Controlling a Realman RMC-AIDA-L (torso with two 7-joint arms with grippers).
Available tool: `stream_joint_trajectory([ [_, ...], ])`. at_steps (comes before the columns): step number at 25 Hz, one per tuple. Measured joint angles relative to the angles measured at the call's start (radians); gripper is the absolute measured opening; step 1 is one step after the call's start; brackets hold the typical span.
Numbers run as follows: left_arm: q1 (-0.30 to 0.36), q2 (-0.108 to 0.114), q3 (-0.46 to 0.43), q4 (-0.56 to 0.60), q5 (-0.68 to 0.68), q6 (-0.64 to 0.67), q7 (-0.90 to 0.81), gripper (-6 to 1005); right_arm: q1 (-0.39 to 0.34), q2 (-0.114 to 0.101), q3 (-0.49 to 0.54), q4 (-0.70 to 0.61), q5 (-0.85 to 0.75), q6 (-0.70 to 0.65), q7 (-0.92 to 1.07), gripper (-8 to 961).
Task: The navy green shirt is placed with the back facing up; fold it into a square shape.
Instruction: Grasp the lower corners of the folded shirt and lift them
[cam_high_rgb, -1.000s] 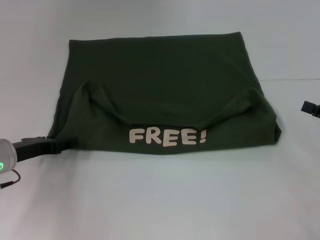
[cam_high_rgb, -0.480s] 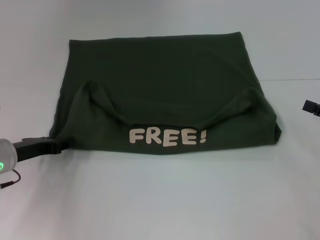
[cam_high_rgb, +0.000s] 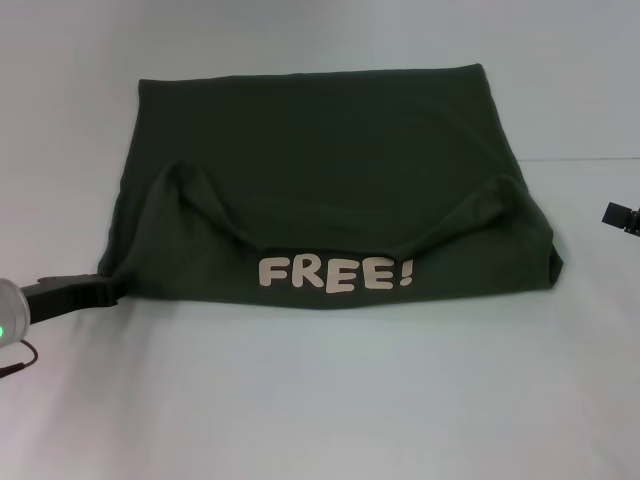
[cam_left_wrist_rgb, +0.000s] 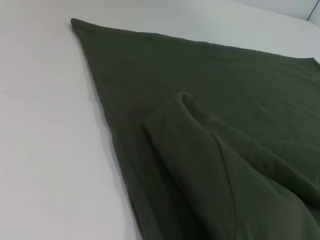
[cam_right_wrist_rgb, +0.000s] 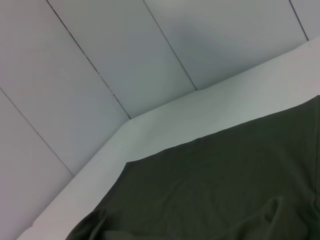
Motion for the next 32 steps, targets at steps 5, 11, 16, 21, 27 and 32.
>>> stream_joint_trajectory([
  [5,-0.001,0.001,0.0,0.0,0.005,0.0,-0.002,254,-0.001,0.0,-0.002,0.0,0.0,-0.001,0.0,944],
  [11,-0.002,0.001,0.001,0.0,0.004,0.003,-0.005,104,-0.001,0.0,-0.013,0.0,0.0,-0.001,0.007,945],
  [16,-0.004,0.003,0.001,0.0,0.004,0.006,-0.01,82,0.013,-0.001,-0.053,-0.039,-0.018,0.008,0.079,945],
  [21,-0.005,0.003,0.003,0.001,0.001,0.008,-0.013,68,0.085,-0.011,-0.076,-0.129,-0.216,0.01,0.288,945],
  [27,-0.006,0.001,0.004,0.003,0.0,0.009,-0.013,69,0.211,-0.042,-0.078,-0.14,-0.485,0.01,0.47,944],
  [32,-0.007,0.001,0.003,0.003,0.0,0.01,-0.013,68,0.289,-0.051,-0.103,-0.141,-0.626,0.066,0.567,944],
])
